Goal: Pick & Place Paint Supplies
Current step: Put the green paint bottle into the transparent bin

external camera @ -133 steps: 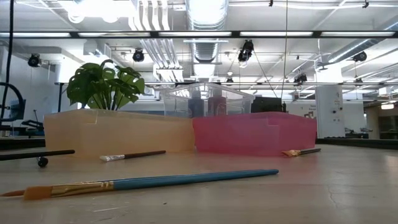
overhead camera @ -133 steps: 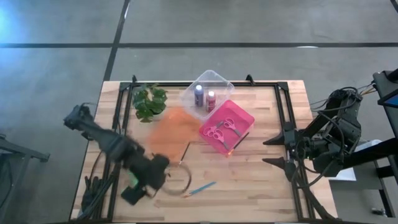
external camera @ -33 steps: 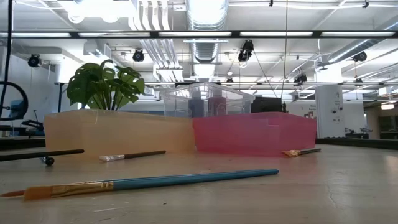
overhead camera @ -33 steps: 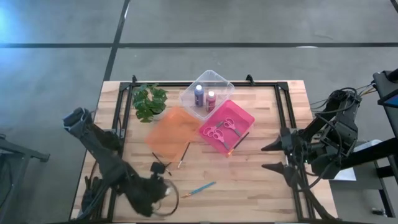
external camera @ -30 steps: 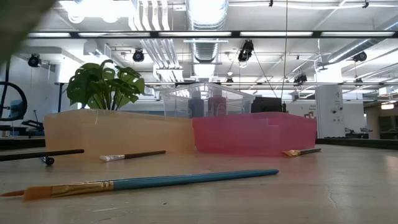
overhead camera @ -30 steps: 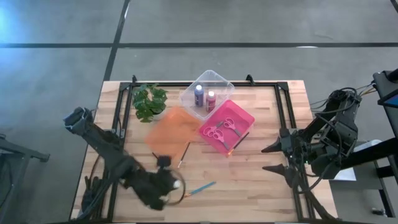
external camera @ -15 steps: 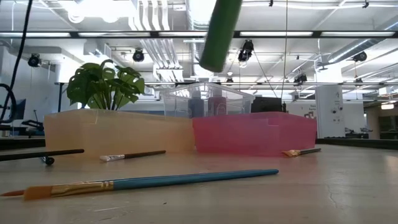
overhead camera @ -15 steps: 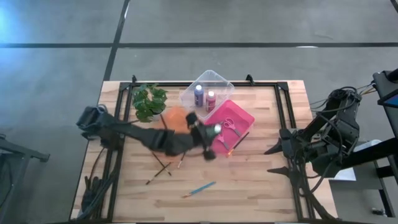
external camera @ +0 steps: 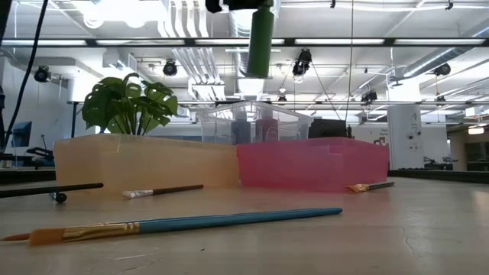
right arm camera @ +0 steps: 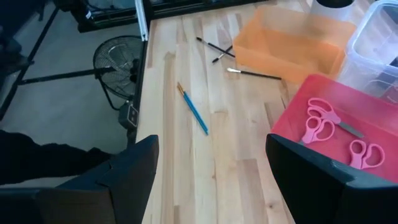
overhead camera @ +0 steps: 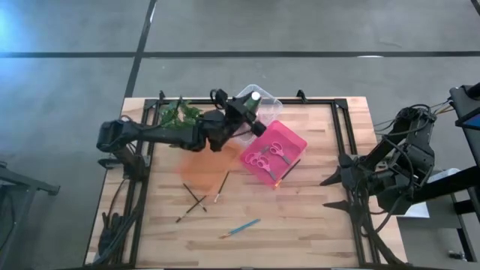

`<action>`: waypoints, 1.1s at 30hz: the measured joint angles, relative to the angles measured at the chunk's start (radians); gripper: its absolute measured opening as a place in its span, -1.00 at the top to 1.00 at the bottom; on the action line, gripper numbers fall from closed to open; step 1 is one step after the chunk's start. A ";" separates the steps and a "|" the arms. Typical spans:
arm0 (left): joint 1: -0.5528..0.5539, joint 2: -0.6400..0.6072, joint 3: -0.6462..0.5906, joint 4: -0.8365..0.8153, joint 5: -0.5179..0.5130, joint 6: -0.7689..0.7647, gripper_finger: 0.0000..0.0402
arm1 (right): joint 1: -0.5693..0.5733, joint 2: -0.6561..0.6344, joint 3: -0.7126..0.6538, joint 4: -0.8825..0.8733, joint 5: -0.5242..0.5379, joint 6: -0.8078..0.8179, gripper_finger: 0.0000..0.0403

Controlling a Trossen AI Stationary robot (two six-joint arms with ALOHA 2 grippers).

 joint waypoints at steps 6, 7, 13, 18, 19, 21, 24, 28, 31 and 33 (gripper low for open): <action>0.022 0.002 -0.019 0.004 -0.037 -0.058 0.42 | -0.001 0.000 0.000 0.000 0.047 0.036 -0.46; 0.024 0.002 -0.036 0.011 -0.046 -0.078 0.42 | -0.001 0.000 0.000 0.000 0.047 0.039 -0.46; 0.026 0.002 -0.172 0.152 -0.066 -0.135 0.42 | -0.001 0.000 0.000 0.000 0.070 0.064 -0.46; 0.024 0.000 -0.287 0.302 -0.086 -0.145 0.42 | -0.001 0.000 0.000 0.001 0.070 0.075 -0.46; 0.024 0.000 -0.307 0.325 -0.089 -0.145 0.42 | -0.001 0.000 0.000 0.000 0.070 0.077 -0.46; 0.024 0.000 -0.343 0.361 -0.104 -0.162 0.42 | -0.001 0.000 0.000 0.001 0.070 0.084 -0.46; 0.024 0.000 -0.389 0.404 -0.117 -0.184 0.42 | -0.001 0.000 0.000 0.001 0.071 0.094 -0.46; 0.024 0.000 -0.426 0.414 -0.116 -0.224 0.42 | -0.002 0.000 0.000 0.001 0.073 0.097 -0.46; 0.025 0.007 -0.444 0.409 -0.119 -0.248 0.42 | -0.011 0.000 0.000 0.001 0.078 0.097 -0.46; 0.025 0.008 -0.459 0.410 -0.120 -0.247 0.42 | -0.017 0.000 0.000 0.001 0.081 0.097 -0.46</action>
